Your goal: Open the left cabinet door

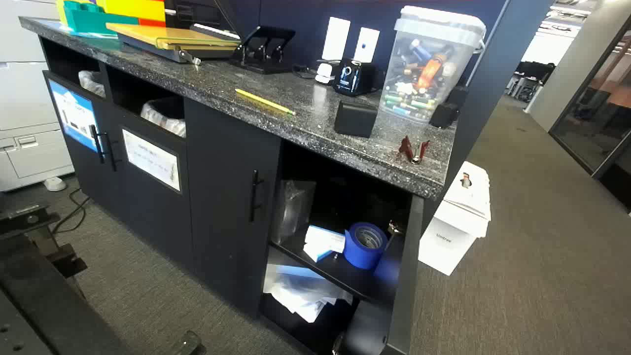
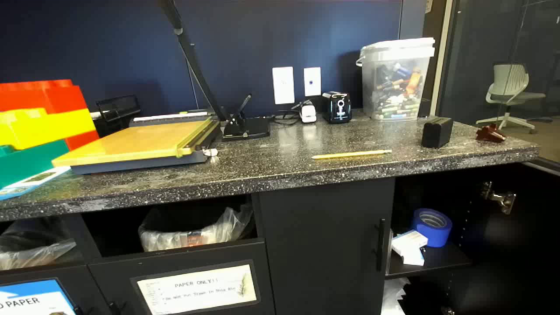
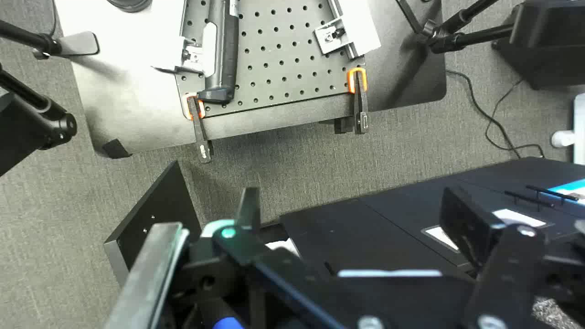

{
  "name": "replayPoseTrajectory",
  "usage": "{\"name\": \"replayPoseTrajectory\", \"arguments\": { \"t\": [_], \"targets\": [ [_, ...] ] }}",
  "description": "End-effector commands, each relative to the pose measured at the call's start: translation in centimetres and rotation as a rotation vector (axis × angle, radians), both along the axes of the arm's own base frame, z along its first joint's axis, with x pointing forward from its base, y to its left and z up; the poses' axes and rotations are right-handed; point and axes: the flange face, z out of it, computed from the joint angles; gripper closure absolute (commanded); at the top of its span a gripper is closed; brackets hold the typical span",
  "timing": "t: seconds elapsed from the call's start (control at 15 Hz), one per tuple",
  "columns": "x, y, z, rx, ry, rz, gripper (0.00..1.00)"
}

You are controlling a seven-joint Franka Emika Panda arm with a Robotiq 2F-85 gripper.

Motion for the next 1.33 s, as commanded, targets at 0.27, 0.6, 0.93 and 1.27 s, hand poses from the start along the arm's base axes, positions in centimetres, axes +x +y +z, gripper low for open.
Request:
{"name": "replayPoseTrajectory", "arguments": {
  "t": [0.27, 0.6, 0.93, 1.27],
  "targets": [
    [0.1, 0.0, 0.2, 0.000, -0.004, 0.000, 0.00],
    [1.8, 1.2, -2.0, -0.048, -0.018, -0.026, 0.00],
    [6.5, 5.5, -9.6, -0.135, -0.102, -0.050, 0.00],
    [10.0, 8.8, -20.9, -0.188, -0.136, -0.042, 0.00]
  ]
}}
